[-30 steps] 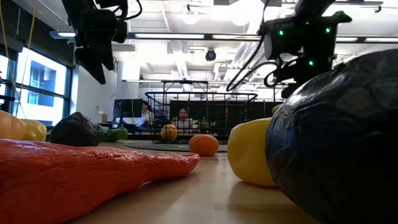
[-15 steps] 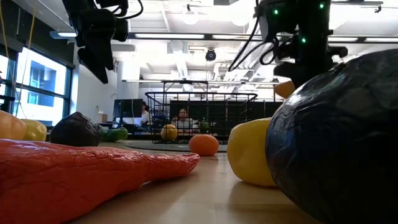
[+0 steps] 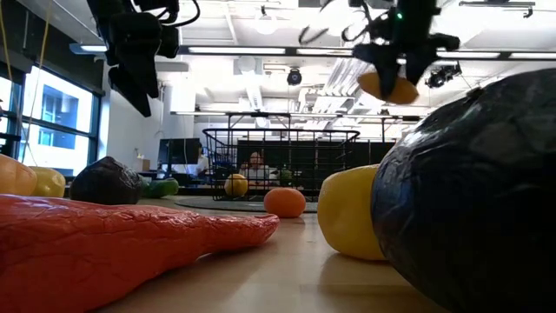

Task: Build produce basket
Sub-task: Put the top right yellow mango into the basket, then put the yellow lemon into the basket

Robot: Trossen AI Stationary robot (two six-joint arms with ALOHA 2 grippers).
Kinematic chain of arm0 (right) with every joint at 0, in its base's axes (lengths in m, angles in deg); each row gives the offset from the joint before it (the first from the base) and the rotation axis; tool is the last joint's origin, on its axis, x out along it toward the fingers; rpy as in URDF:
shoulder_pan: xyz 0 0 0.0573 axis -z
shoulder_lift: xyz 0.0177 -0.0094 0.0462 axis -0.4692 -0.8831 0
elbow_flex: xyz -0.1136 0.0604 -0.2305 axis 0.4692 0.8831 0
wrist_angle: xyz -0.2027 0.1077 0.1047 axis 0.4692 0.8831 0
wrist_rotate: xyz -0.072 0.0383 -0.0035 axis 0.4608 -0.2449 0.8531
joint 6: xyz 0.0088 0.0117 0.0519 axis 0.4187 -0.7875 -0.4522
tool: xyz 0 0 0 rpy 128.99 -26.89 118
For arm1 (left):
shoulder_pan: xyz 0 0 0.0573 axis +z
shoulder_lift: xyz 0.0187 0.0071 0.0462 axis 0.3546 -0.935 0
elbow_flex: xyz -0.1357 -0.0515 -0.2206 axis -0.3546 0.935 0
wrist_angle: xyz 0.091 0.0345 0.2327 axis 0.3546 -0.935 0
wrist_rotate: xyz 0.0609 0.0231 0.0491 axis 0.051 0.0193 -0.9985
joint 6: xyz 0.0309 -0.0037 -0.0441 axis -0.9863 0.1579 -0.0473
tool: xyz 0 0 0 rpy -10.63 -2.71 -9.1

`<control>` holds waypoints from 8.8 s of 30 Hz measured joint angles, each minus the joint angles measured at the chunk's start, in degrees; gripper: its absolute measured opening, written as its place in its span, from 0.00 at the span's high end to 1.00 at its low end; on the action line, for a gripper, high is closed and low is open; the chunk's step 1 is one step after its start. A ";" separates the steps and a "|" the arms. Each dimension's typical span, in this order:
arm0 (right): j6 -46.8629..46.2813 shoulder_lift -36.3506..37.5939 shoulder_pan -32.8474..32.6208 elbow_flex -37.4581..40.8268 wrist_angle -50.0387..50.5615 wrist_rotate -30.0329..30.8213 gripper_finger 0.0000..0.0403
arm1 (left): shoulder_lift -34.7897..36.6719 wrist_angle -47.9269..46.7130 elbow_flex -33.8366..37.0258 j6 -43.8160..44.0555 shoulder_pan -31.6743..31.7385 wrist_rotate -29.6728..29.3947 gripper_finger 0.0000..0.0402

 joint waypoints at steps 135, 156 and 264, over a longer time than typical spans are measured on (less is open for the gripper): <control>37.28 -19.26 8.45 -27.39 -21.52 -21.11 0.17 | 3.07 -14.22 0.00 -23.33 -24.15 2.99 0.01; 43.05 -19.30 11.67 -35.35 -8.91 -19.01 0.17 | -20.41 -13.38 0.00 -27.02 -28.68 3.99 0.01; 36.64 -9.29 11.76 -35.24 4.85 -13.43 0.17 | -7.06 9.97 -5.88 -23.91 -4.04 -3.26 0.58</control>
